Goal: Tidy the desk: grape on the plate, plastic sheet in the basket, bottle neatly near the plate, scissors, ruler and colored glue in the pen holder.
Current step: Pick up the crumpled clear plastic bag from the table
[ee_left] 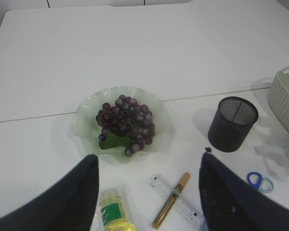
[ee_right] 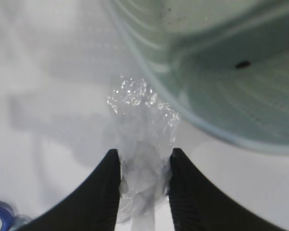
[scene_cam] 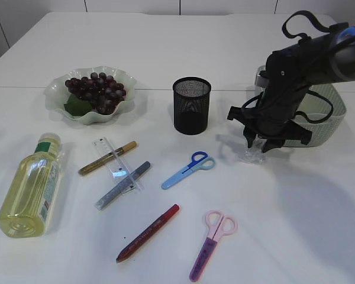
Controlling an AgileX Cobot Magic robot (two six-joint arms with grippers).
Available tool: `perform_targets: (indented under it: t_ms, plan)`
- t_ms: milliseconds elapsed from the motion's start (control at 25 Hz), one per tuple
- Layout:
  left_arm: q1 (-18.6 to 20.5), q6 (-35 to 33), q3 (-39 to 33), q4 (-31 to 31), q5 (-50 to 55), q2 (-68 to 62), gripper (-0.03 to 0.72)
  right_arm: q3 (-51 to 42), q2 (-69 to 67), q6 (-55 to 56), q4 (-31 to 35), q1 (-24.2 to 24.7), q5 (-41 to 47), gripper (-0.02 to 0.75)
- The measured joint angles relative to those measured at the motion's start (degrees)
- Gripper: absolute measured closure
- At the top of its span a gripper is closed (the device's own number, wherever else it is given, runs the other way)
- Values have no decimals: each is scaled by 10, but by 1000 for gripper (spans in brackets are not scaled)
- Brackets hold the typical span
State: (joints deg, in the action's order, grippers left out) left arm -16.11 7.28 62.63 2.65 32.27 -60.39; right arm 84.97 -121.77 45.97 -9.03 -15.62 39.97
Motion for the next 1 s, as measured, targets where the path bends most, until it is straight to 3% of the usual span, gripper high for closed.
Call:
perform_targets:
  t_ms: [360, 600, 1000]
  plan:
    - [0, 0, 0, 0, 0, 0, 211, 3, 0, -8, 10, 0, 60, 472]
    - [0, 0, 0, 0, 0, 0, 211, 3, 0, -18, 21, 0, 65, 545]
    - [0, 0, 0, 0, 0, 6, 215, 4, 2, -58, 52, 0, 109, 561]
